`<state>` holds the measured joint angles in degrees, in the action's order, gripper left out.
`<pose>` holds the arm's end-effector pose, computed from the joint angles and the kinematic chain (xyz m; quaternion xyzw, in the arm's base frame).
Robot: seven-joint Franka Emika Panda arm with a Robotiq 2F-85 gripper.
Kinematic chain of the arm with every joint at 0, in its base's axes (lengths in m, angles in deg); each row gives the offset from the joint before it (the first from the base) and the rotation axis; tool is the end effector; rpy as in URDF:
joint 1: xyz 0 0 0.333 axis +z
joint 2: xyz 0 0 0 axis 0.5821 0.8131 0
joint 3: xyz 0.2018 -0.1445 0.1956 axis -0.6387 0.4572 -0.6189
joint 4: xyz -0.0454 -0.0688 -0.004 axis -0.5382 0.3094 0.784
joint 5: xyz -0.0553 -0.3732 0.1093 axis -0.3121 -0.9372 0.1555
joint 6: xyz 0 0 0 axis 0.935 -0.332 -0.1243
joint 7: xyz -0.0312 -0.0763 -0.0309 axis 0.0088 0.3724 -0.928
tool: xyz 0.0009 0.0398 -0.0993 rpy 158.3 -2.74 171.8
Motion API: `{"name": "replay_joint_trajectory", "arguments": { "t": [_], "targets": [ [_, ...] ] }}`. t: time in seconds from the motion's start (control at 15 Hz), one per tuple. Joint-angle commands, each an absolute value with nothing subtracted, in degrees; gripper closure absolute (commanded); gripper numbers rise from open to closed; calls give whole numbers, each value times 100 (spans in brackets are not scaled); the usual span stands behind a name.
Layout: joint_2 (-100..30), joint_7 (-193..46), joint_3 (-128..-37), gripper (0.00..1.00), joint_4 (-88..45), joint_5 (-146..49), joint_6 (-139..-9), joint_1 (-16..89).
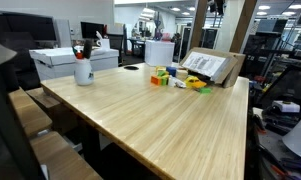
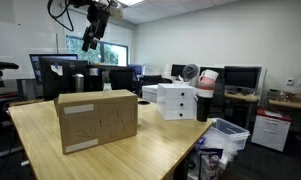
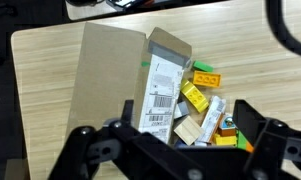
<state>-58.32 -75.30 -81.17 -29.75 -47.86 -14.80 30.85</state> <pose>0.4744 -0.0921 0.5803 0.9798 -0.1092 -0.1673 0.0062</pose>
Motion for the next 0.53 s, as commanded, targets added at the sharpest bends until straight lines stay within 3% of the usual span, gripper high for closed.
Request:
{"name": "replay_joint_trajectory", "arguments": {
  "t": [0.0, 0.13, 0.2, 0.47],
  "targets": [
    [-6086, -7502, -8273, 26, -3556, -5094, -1797, 3178],
    [-6143, -7345, -8353, 39, -3851, -5385, -2098, 3214],
    [-6212, -7132, -8394, 10, -4113, -5646, -2401, 3216],
    [-6444, -6705, -8414, 0, -4943, -6016, -3597, 3203]
  ]
}}
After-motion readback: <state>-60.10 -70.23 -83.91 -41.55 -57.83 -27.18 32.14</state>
